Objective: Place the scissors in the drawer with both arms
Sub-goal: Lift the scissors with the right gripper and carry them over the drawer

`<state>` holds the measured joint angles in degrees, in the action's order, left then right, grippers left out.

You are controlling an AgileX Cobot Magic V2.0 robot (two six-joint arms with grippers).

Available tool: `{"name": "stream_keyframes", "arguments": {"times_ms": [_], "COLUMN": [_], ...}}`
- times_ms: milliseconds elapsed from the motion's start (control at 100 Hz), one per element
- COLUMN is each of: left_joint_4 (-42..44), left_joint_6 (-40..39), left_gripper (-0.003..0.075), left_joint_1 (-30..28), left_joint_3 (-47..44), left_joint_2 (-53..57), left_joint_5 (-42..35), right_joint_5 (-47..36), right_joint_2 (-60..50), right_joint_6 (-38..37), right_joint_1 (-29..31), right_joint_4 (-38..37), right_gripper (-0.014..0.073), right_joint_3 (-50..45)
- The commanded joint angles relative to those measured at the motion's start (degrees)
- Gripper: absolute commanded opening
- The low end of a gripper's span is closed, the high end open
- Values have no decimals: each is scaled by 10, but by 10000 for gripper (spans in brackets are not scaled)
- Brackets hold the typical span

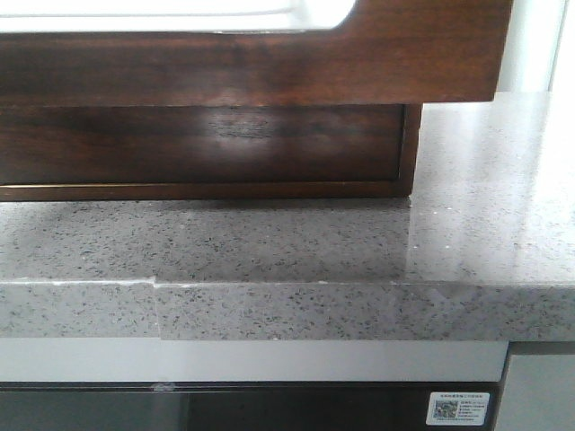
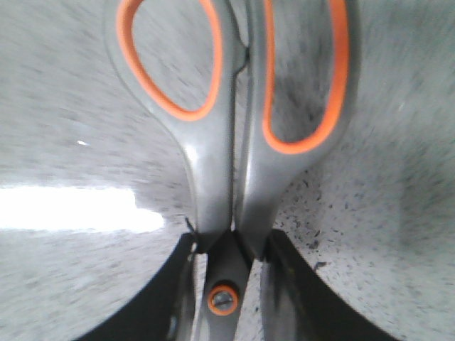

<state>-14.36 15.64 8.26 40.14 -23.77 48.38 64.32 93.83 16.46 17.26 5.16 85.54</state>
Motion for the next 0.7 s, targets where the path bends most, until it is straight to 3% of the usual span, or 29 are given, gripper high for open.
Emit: {"name": "stream_keyframes", "arguments": {"times_ms": [0, 320, 690], "left_joint_4": [-10, -10, -10], "left_joint_6": [-7, -7, -7], "left_gripper": [511, 511, 511], "left_joint_1": [4, 4, 4], "left_joint_3": [15, 15, 15], "left_joint_2": [-5, -5, -5], "left_joint_5": [-43, -43, -43], "right_joint_5": [-10, -5, -41], "right_joint_2": [-69, -194, -235], "right_joint_6": [11, 26, 128], "right_joint_1": [-17, -127, -396], "right_joint_4": [0, 3, 31], "right_gripper": [71, 71, 72], "right_joint_3": [34, 131, 185]}}
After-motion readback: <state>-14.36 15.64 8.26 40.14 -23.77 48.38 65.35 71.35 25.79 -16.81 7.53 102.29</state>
